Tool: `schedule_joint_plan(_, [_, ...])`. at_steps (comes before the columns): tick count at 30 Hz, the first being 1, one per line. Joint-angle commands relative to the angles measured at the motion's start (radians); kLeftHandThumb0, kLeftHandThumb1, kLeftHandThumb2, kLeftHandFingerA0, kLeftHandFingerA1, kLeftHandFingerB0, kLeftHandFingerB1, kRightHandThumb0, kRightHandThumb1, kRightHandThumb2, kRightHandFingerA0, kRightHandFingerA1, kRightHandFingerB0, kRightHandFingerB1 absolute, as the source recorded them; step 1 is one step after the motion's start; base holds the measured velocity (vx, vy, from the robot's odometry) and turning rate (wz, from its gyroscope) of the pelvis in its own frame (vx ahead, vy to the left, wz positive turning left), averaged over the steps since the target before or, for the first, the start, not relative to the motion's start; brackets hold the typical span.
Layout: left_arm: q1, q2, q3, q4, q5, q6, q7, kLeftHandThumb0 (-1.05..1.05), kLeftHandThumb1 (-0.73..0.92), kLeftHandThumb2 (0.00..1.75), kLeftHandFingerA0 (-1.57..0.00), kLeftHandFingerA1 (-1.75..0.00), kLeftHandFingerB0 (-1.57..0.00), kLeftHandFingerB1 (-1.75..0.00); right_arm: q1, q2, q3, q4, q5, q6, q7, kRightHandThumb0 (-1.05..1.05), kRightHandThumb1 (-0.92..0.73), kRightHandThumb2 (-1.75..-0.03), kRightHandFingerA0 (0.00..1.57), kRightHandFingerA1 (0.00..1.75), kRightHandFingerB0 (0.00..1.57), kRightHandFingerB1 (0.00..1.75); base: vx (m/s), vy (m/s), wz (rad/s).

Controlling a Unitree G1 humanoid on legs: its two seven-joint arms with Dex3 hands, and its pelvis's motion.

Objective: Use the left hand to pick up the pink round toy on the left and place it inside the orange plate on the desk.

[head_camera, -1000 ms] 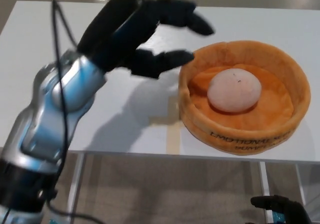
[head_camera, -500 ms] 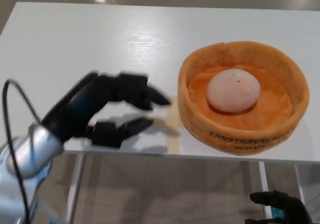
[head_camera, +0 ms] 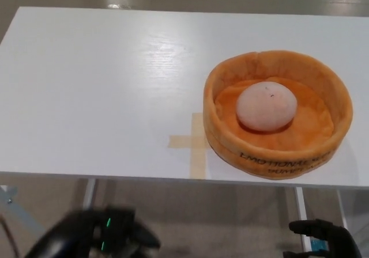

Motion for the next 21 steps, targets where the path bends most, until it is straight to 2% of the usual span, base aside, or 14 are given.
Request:
schedule_joint_plan(1, [-0.012, -0.045, -0.010, 0.331, 0.010, 0.030, -0.003, -0.08, 0.84, 0.68, -0.86, -0.69, -0.81, -0.65, 0.012, -0.016, 0.003, 0.014, -0.015, 0.015, -0.003, -0.07, -0.37, -0.65, 0.69, 0.78, 0.59, 0.62, 0.00, 0.000, 0.06])
schedule_joint_plan(2, [-0.032, -0.048, -0.015, 0.374, 0.033, 0.025, 0.017, -0.02, 0.83, 0.74, -0.80, -1.04, -0.83, -0.67, 0.013, -0.016, 0.003, 0.014, -0.014, 0.017, -0.002, -0.08, -0.39, -0.64, 0.67, 0.77, 0.58, 0.63, 0.00, 0.000, 0.00])
schedule_joint_plan(3, [-0.072, -0.048, -0.028, 0.464, 0.087, -0.010, 0.060, -0.04, 0.80, 0.77, -0.82, -1.07, -0.89, -0.70, 0.014, -0.016, 0.003, 0.015, -0.014, 0.017, -0.001, -0.07, -0.39, -0.64, 0.69, 0.78, 0.58, 0.63, 0.00, 0.000, 0.00])
schedule_joint_plan(5, [-0.100, -0.045, -0.041, 0.528, 0.129, -0.048, 0.094, -0.04, 0.80, 0.77, -0.82, -1.07, -0.89, -0.70, 0.015, -0.016, 0.003, 0.015, -0.013, 0.015, 0.000, -0.07, -0.39, -0.64, 0.69, 0.78, 0.58, 0.63, 0.00, 0.000, 0.00])
schedule_joint_plan(6, [-0.127, -0.027, -0.074, 0.571, 0.211, -0.070, 0.167, -0.11, 0.79, 0.74, -0.79, -1.05, -0.86, -0.73, 0.014, -0.016, 0.006, 0.015, -0.017, 0.014, -0.001, -0.09, -0.40, -0.63, 0.72, 0.78, 0.58, 0.63, 0.00, 0.000, 0.00])
schedule_joint_plan(10, [-0.242, 0.007, -0.164, 0.748, 0.402, -0.101, 0.395, -0.10, 0.81, 0.71, -0.81, -1.05, -0.84, -0.76, 0.012, -0.014, 0.005, 0.015, -0.016, 0.007, -0.002, -0.08, -0.37, -0.67, 0.69, 0.80, 0.59, 0.64, 0.00, 0.000, 0.00])
schedule_joint_plan(13, [-0.285, 0.001, -0.179, 0.824, 0.419, -0.099, 0.460, -0.11, 0.81, 0.70, -0.80, -1.07, -0.85, -0.78, 0.011, -0.015, 0.009, 0.015, -0.019, 0.013, -0.005, -0.09, -0.39, -0.65, 0.70, 0.79, 0.59, 0.64, 0.00, 0.000, 0.00])
schedule_joint_plan(14, [-0.334, -0.010, -0.187, 0.915, 0.417, -0.090, 0.510, -0.11, 0.78, 0.77, -0.85, -1.13, -0.87, -0.86, 0.012, -0.014, 0.008, 0.016, -0.018, 0.015, -0.004, -0.07, -0.40, -0.64, 0.67, 0.78, 0.58, 0.63, 0.00, 0.000, 0.00])
schedule_joint_plan(16, [-0.392, -0.024, -0.192, 1.031, 0.409, -0.087, 0.570, -0.12, 0.78, 0.78, -0.87, -1.16, -0.87, -0.87, 0.014, -0.013, 0.004, 0.017, -0.014, 0.015, 0.001, -0.07, -0.40, -0.64, 0.67, 0.77, 0.57, 0.62, 0.00, 0.000, 0.00])
schedule_joint_plan(20, [-0.426, -0.036, -0.180, 1.110, 0.380, -0.089, 0.600, -0.12, 0.77, 0.80, -0.84, -1.14, -0.86, -0.86, 0.015, -0.013, 0.002, 0.017, -0.011, 0.017, 0.008, -0.08, -0.40, -0.65, 0.67, 0.77, 0.56, 0.61, 0.00, 0.000, 0.00])
schedule_joint_plan(21, [-0.433, -0.037, -0.185, 1.128, 0.384, -0.099, 0.623, -0.15, 0.76, 0.80, -0.88, -1.10, -0.88, -0.84, 0.014, -0.012, 0.003, 0.016, -0.012, 0.017, 0.003, -0.11, -0.39, -0.63, 0.70, 0.79, 0.59, 0.64, 0.00, 0.000, 0.00])
